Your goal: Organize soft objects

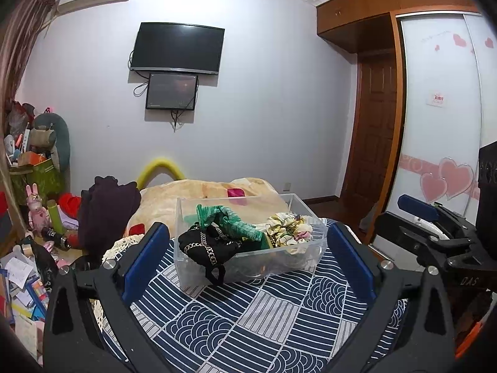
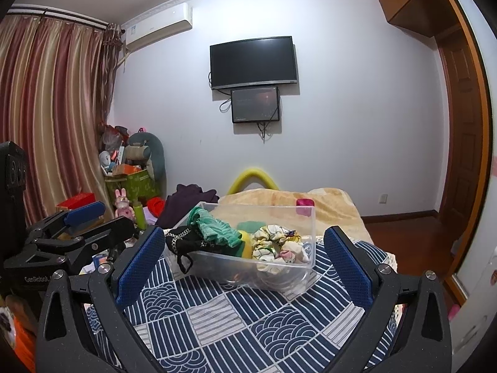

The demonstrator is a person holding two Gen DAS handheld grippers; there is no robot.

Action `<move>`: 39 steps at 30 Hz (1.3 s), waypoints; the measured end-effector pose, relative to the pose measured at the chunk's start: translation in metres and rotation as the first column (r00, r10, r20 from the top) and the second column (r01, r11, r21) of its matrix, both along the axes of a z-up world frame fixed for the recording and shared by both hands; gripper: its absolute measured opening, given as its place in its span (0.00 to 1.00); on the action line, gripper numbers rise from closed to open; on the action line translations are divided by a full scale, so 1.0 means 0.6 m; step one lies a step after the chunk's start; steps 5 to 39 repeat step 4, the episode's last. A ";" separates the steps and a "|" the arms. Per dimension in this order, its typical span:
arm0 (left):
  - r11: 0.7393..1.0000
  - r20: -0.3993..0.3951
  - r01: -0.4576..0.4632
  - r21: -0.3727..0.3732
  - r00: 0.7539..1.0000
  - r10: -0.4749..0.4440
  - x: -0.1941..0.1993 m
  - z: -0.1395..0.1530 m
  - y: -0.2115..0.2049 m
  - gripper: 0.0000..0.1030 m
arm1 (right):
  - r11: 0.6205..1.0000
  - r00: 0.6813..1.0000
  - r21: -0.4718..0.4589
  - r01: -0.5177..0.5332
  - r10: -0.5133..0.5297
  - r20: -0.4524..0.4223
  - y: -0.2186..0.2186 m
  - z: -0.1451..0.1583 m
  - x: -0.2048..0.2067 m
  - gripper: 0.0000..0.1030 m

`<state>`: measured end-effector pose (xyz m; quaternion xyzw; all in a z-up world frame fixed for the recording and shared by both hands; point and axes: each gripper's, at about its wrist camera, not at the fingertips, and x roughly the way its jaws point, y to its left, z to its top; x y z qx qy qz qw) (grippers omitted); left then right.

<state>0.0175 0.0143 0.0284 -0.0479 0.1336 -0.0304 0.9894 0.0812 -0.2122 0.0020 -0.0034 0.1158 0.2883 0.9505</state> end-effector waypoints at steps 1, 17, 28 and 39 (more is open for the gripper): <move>1.000 -0.003 0.004 -0.003 1.000 -0.004 0.001 -0.001 0.000 1.00 | 1.000 1.000 -0.001 -0.001 0.001 -0.002 0.000 0.000 0.001 0.99; 1.000 -0.010 0.006 -0.001 1.000 -0.006 0.002 -0.003 -0.002 1.00 | 1.000 1.000 -0.003 -0.002 0.002 -0.008 0.001 -0.002 0.002 0.99; 1.000 -0.010 0.006 -0.001 1.000 -0.006 0.002 -0.003 -0.002 1.00 | 1.000 1.000 -0.003 -0.002 0.002 -0.008 0.001 -0.002 0.002 0.99; 1.000 -0.010 0.006 -0.001 1.000 -0.006 0.002 -0.003 -0.002 1.00 | 1.000 1.000 -0.003 -0.002 0.002 -0.008 0.001 -0.002 0.002 0.99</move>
